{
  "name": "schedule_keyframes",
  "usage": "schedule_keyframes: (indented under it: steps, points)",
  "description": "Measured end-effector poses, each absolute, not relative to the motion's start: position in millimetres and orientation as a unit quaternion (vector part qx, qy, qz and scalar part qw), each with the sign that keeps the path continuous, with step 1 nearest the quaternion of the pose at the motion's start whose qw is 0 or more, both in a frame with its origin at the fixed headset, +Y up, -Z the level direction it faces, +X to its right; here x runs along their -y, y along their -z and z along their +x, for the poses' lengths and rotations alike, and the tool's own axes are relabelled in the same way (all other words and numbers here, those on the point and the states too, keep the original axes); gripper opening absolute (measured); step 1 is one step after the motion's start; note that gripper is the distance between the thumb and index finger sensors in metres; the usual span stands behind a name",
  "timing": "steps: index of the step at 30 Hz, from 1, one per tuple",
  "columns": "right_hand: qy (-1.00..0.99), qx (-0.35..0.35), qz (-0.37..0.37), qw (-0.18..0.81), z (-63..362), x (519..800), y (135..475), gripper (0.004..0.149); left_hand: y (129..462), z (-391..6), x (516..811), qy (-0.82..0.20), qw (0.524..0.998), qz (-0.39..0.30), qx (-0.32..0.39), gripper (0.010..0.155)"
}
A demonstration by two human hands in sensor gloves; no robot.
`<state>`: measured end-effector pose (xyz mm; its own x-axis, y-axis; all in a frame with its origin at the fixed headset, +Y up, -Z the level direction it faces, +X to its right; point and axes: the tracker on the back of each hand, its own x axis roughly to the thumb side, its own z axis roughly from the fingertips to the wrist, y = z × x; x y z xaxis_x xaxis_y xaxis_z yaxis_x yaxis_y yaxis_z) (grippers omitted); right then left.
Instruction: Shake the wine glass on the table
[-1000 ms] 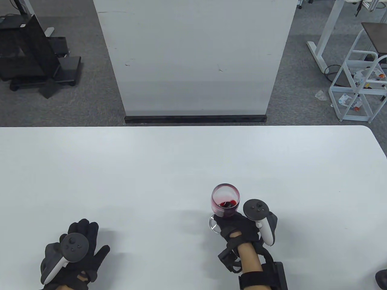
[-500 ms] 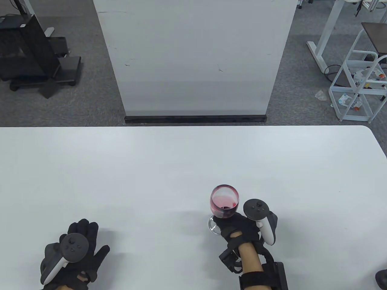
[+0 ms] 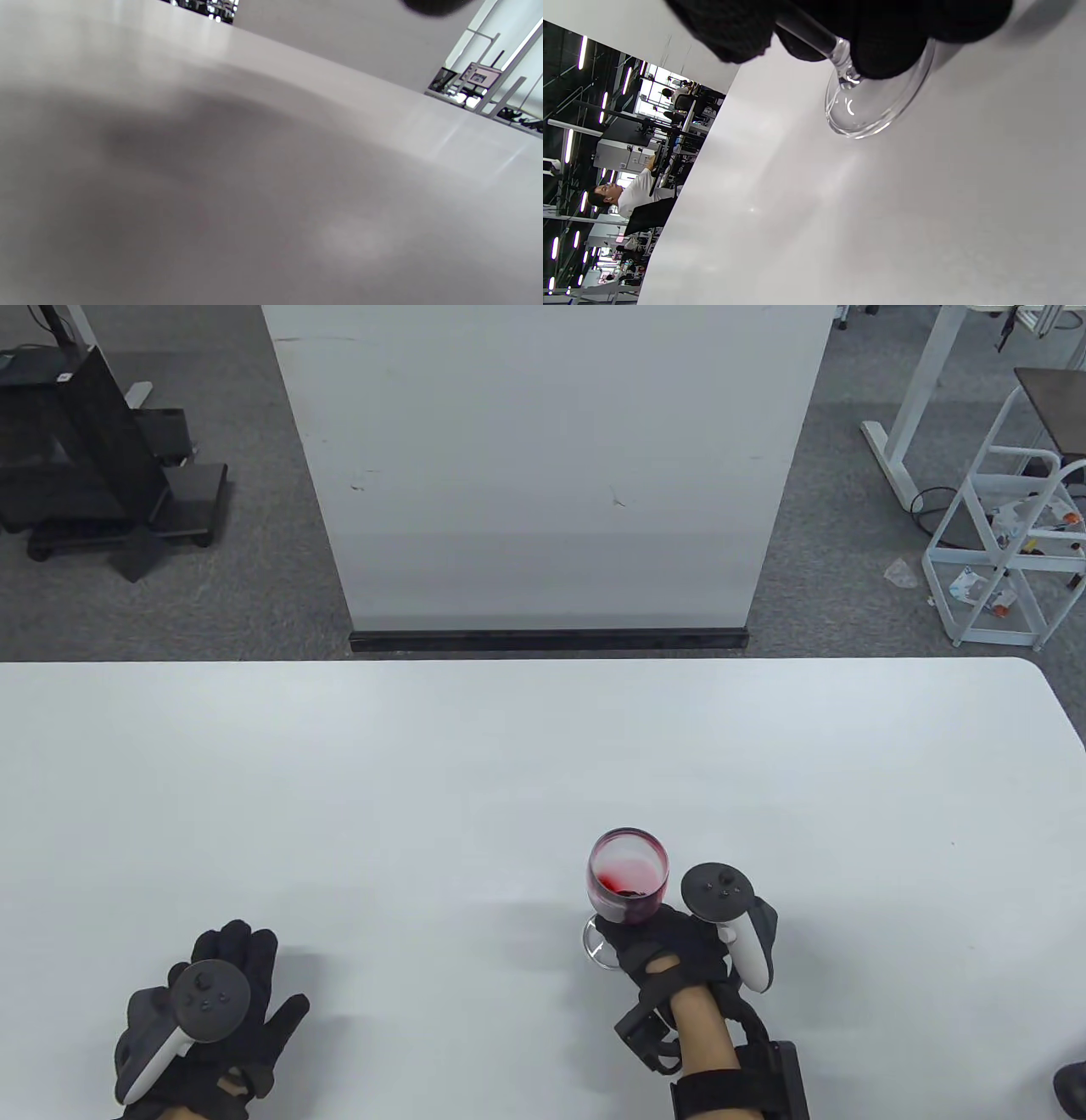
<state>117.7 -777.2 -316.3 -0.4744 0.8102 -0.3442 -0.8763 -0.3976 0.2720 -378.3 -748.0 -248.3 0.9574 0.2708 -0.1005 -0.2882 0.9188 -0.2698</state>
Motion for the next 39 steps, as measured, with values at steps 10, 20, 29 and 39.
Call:
schedule_keyframes:
  steps: [10,20,29,39]
  points:
    - [-0.83,-0.186,-0.096,0.517,116.9,780.8,314.7,0.056,248.7,-378.2,748.5,-0.142,0.979,-0.144,-0.03,0.08]
    - [-0.822,-0.185,-0.083,0.532,117.5,784.1,314.9,0.056,248.5,-377.8,748.2,-0.141,0.979,-0.144,-0.03,0.08]
    - [-0.822,-0.209,-0.073,0.524,115.6,782.1,315.3,0.057,248.4,-377.7,747.8,-0.143,0.979,-0.145,-0.028,0.08]
    - [-0.826,-0.208,-0.073,0.519,115.2,782.5,315.4,0.057,248.4,-377.3,747.8,-0.143,0.979,-0.145,-0.028,0.08]
